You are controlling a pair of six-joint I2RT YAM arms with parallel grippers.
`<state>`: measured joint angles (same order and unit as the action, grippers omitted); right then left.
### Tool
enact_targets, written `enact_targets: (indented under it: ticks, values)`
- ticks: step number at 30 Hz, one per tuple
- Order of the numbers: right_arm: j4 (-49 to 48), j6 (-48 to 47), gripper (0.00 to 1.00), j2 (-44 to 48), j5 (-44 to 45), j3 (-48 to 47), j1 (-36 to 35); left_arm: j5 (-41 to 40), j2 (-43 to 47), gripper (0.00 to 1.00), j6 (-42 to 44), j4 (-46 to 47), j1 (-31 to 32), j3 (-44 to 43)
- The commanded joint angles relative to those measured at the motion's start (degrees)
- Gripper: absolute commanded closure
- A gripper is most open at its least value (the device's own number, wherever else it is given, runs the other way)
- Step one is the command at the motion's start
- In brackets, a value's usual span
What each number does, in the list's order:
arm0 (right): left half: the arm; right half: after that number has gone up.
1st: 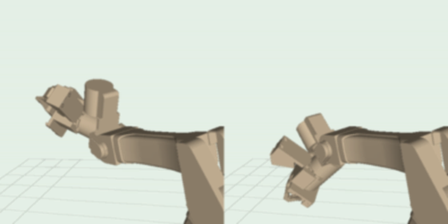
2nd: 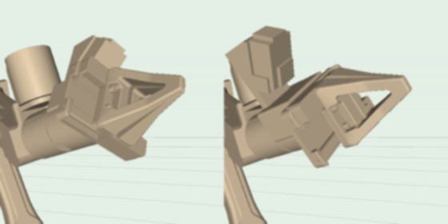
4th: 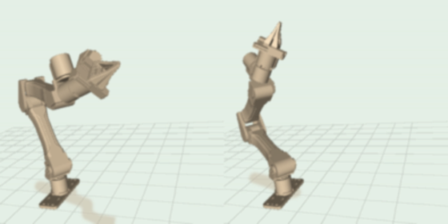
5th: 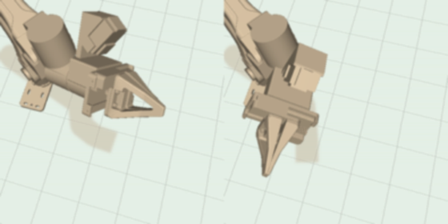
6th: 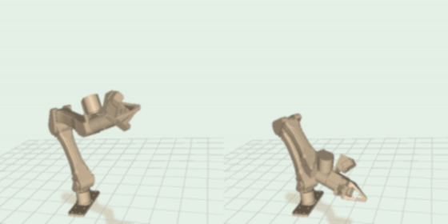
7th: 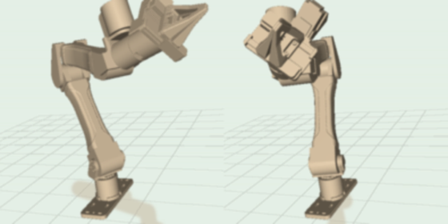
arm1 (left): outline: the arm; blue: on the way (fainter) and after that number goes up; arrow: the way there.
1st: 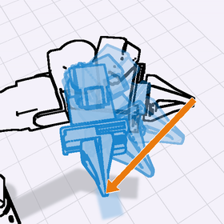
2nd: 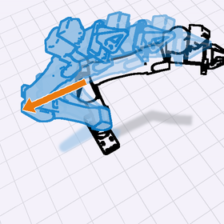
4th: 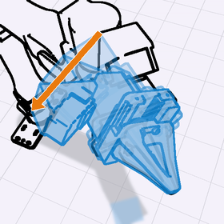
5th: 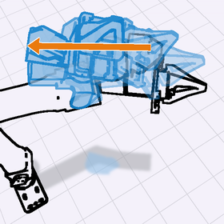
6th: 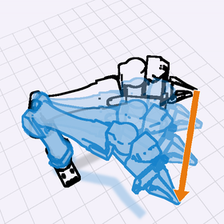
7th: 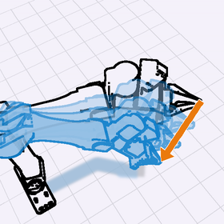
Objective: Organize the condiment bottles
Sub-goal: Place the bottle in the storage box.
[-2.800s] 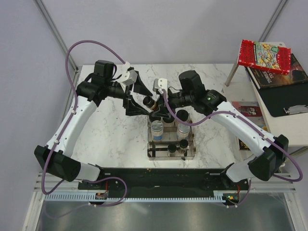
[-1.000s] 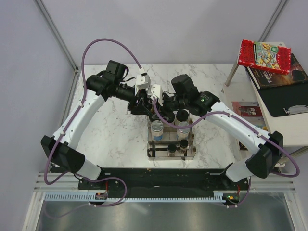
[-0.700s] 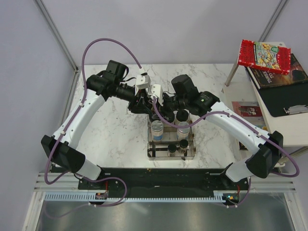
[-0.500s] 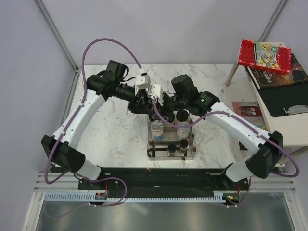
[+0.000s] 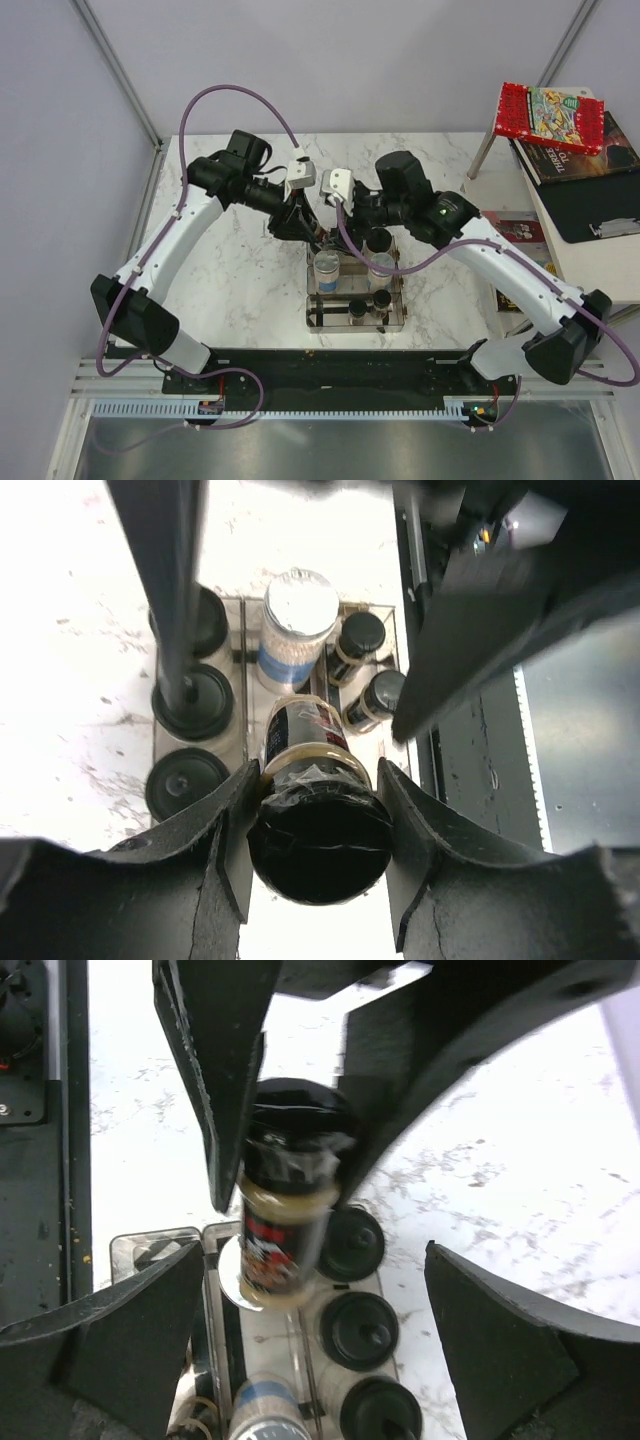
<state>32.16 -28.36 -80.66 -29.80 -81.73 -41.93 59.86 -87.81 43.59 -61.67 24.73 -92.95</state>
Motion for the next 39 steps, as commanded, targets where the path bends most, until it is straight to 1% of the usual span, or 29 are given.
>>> enact_targets:
  ticks: [1, 3, 7, 8, 10, 13, 18, 23, 24, 25, 27, 28, 29, 31, 33, 34, 39]
  values:
    - [2.37, -3.98, 0.02, 7.09, 0.97, -0.71, 2.81, -2.80, 0.71, 0.98, 3.34, -0.73, 0.67, 3.12]
    - [3.17, -4.95, 0.02, 8.85, 1.15, -0.71, 5.62, -6.67, 1.06, 0.98, 4.39, -0.73, 2.25, 5.49]
    - [1.42, -3.64, 0.02, 13.50, -0.08, 0.34, 13.00, -8.61, 1.50, 0.98, 5.27, -0.65, 4.27, 9.00]
    - [-0.15, -2.15, 0.02, 14.38, 1.83, 1.83, 14.93, -8.96, 1.50, 0.98, 5.27, -0.47, 5.06, 9.97]
    - [-5.69, 1.62, 0.02, 15.97, 10.08, 4.90, 16.52, -9.75, 1.50, 0.98, 5.19, 0.32, 5.94, 11.03]
    - [-10.62, 5.14, 0.02, 16.85, 15.72, 8.50, 19.24, -10.72, 1.76, 0.98, 4.75, 1.73, 7.35, 13.40]
    - [-13.88, 8.32, 0.02, 17.47, 13.90, 11.68, 22.15, -11.95, 3.70, 0.98, 3.96, 3.57, 8.49, 15.43]
    - [-14.15, 9.72, 0.02, 16.50, 13.98, 11.07, 23.12, -12.74, 6.77, 0.98, 3.43, 4.80, 9.10, 15.86]
    - [-14.14, 9.81, 0.02, 16.42, 13.89, 10.98, 23.30, -13.88, 7.30, 0.98, 3.51, 4.89, 9.63, 16.21]
    - [-14.23, 9.81, 0.02, 16.41, 13.81, 11.24, 23.47, -16.67, 7.74, 0.98, 3.43, 5.33, 10.24, 17.44]
    - [-14.41, 9.81, 0.02, 16.41, 13.46, 11.51, 23.65, -20.55, 9.40, 0.98, 2.64, 8.04, 12.70, 19.37]
    - [-14.58, 9.90, 0.02, 16.41, 13.45, 11.77, 23.83, -24.40, 9.76, 0.98, 2.20, 8.93, 13.75, 21.47]
    - [-14.67, 9.99, 0.02, 16.41, 13.54, 11.95, 24.00, -26.18, 10.11, 0.98, 1.76, 10.41, 15.85, 22.19]
    - [-14.94, 10.08, 0.02, 16.33, 13.54, 11.95, 24.44, -31.26, 9.77, 0.98, 1.32, 10.78, 19.28, 23.33]
    - [-14.94, 10.08, 0.02, 16.24, 13.72, 11.86, 24.79, -34.00, 8.80, 0.98, 0.88, 10.78, 21.40, 23.69]
    - [-14.94, 10.08, 0.02, 16.24, 13.63, 11.86, 25.14, -36.80, 8.54, 0.98, 0.70, 10.78, 23.50, 23.95]
    - [-15.29, 10.25, 0.02, 17.20, 12.49, 13.26, 25.85, -42.27, 5.90, 0.98, 0.62, 10.95, 27.21, 24.13]
